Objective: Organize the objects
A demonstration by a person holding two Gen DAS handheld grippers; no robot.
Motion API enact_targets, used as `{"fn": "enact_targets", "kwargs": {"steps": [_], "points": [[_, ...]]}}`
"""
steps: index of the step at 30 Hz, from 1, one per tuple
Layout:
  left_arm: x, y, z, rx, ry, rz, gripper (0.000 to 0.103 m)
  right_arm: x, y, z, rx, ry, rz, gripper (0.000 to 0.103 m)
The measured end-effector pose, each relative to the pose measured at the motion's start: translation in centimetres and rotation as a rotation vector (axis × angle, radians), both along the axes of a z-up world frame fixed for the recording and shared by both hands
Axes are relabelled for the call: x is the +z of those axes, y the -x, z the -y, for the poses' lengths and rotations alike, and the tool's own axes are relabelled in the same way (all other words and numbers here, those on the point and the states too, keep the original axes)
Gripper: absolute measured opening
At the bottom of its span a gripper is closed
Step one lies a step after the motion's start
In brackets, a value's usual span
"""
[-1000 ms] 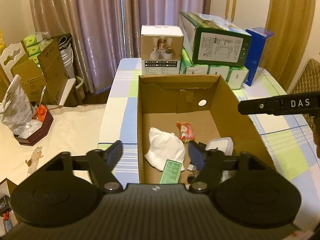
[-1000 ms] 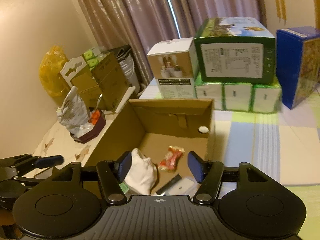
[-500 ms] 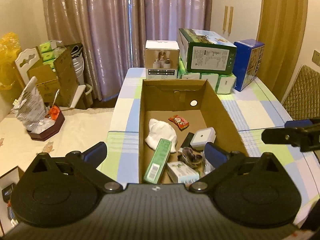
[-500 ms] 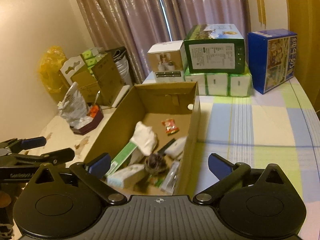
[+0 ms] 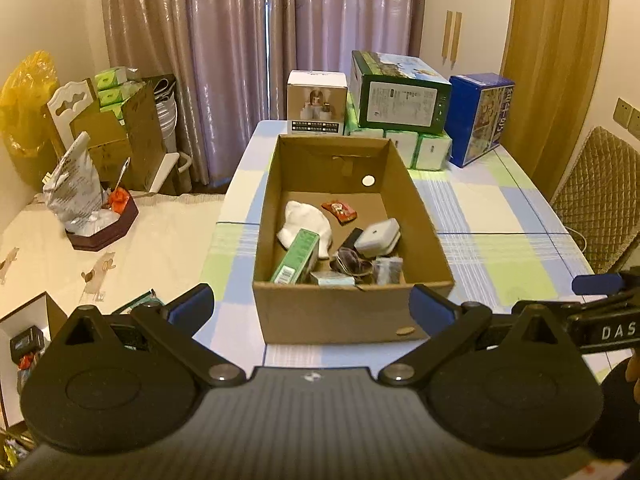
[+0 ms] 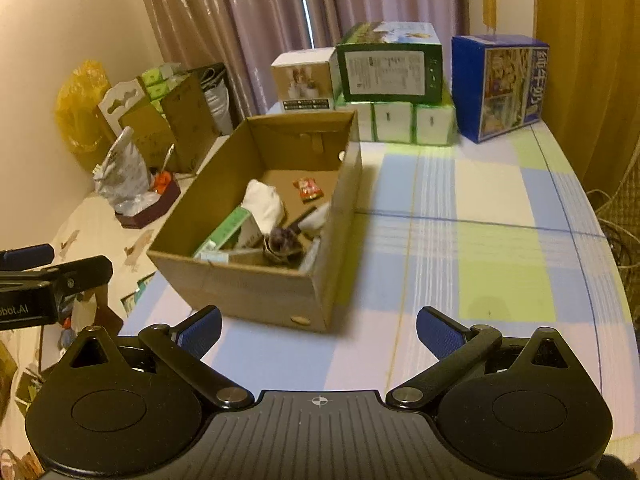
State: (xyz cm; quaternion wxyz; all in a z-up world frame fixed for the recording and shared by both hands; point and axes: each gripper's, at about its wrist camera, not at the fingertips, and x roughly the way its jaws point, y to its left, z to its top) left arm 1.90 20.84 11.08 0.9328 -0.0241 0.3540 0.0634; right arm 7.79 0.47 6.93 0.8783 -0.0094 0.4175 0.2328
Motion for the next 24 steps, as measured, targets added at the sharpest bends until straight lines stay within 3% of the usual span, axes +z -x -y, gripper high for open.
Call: {"fn": "enact_targets", "kwargs": {"steps": [24], "points": [[-1.1, 3.0, 1.8, 0.017, 0.004, -0.011, 0.102, -0.4, 2.8, 0.5, -0.006, 0.047, 0.019, 0.101]]}}
